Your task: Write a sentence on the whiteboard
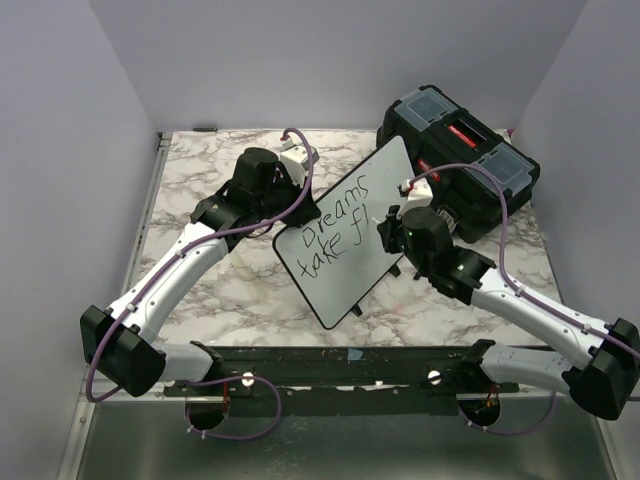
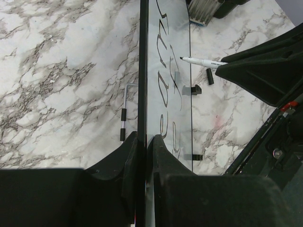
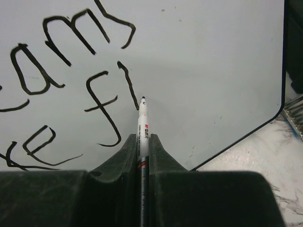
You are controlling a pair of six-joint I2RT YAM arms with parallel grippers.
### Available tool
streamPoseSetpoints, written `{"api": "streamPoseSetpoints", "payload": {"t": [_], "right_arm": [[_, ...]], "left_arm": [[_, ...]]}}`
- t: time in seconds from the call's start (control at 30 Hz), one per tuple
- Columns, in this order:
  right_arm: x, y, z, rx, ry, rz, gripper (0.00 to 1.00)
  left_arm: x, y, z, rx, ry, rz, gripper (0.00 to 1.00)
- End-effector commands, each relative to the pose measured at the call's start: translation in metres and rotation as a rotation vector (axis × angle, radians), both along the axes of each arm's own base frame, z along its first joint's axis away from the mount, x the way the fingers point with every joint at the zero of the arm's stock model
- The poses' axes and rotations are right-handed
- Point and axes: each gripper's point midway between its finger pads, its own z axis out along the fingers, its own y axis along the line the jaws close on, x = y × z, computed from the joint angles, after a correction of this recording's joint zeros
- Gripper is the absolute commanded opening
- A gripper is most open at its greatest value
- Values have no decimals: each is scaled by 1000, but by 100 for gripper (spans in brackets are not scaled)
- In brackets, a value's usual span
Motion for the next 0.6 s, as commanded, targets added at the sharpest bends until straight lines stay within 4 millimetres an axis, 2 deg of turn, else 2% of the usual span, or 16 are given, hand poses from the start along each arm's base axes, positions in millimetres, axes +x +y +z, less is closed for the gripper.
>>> {"api": "streamPoseSetpoints", "payload": {"t": [0.0, 0.2, 0.57], "right_arm": [[11, -2, 27, -10, -62, -32, 1], [16, -1, 33, -13, -78, -46, 1], [22, 2, 28, -25, -77, -54, 1]], "left_arm": [[-32, 19, -62, 199, 156, -48, 0], [-32, 19, -61, 199, 152, -48, 0], [-32, 18, -63, 203, 154, -50, 0]]}}
